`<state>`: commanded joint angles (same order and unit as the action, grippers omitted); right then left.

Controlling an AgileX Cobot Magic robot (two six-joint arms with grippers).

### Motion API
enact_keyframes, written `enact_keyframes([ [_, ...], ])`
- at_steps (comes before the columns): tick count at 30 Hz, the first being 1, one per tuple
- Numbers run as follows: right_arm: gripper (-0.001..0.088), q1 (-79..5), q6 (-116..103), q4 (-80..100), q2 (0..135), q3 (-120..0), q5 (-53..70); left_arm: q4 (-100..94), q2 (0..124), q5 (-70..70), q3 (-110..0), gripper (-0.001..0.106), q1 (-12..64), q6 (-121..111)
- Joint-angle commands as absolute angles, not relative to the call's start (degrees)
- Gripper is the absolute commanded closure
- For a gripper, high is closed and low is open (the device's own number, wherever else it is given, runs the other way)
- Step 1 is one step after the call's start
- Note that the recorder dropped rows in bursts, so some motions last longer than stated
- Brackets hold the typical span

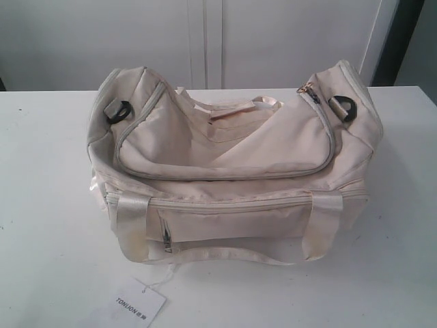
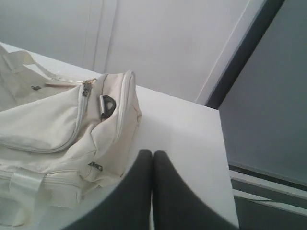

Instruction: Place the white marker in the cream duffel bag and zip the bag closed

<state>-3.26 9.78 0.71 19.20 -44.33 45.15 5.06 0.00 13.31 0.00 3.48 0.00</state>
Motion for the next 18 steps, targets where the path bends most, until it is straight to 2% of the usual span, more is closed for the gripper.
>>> enact_keyframes([
  [8, 0.0868, -1.97, 9.78, -6.93, 9.05, -28.09, 41.28, 5.06, 0.0, 13.31, 0.0, 0.105, 3.48, 0.0],
  [11, 0.0868, -1.97, 9.78, -7.97, 5.61, -19.81, 31.07, 5.06, 0.0, 13.31, 0.0, 0.105, 3.48, 0.0],
  [18, 0.0868, -1.97, 10.14, -7.72, 5.57, -17.24, 30.24, 5.06, 0.0, 13.31, 0.0, 0.105, 3.48, 0.0],
])
